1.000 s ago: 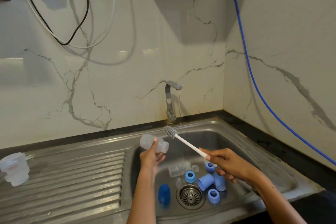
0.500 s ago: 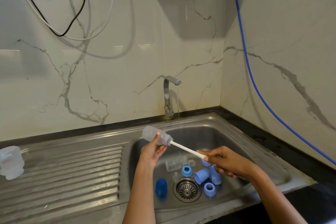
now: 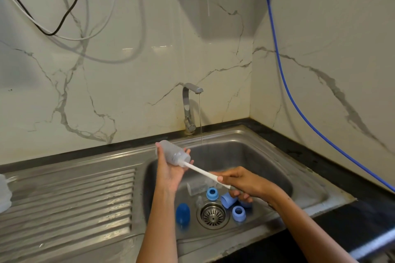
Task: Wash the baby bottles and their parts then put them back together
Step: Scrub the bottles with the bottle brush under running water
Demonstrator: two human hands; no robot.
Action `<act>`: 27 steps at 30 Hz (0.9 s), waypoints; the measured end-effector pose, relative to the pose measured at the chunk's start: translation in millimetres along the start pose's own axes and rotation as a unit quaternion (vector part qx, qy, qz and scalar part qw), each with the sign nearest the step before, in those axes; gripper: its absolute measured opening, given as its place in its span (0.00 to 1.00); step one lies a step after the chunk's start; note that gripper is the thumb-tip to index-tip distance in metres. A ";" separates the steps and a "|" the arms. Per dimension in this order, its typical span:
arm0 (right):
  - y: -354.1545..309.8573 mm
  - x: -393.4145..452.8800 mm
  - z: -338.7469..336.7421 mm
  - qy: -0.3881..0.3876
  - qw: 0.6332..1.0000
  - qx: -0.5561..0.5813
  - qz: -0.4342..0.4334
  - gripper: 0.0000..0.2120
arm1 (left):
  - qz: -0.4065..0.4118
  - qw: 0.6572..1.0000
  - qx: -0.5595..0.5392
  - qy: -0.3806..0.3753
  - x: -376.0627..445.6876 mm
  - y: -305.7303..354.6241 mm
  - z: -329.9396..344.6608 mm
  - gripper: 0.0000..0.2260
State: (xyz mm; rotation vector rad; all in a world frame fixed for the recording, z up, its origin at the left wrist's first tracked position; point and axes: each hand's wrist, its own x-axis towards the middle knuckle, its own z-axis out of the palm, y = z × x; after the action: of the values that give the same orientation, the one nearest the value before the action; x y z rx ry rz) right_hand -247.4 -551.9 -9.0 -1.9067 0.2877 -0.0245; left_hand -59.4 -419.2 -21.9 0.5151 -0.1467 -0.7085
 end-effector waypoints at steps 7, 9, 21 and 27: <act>1.5 0.9 -0.9 0.056 0.997 -0.010 -0.049 0.14 | 0.042 0.993 0.094 0.065 -3.2 -7.7 1.9 0.19; -0.9 -3.2 -6.8 -0.017 0.997 0.068 -0.017 0.14 | 0.048 0.992 0.098 0.068 -4.7 0.2 2.0 0.19; 8.9 12.0 6.0 0.097 0.972 -0.190 -0.097 0.16 | 0.091 0.995 0.022 0.025 -5.1 -4.0 2.0 0.26; -0.6 1.5 -15.1 -0.113 0.979 0.165 0.029 0.14 | 0.070 0.996 -0.001 -0.053 -7.7 7.1 8.1 0.38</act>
State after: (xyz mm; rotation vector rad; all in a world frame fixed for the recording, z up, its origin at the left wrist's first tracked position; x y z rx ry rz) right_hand -248.2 -566.0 -3.3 -1.5540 0.1722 0.1737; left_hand -63.5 -412.9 -11.0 0.4615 -0.2783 -0.5988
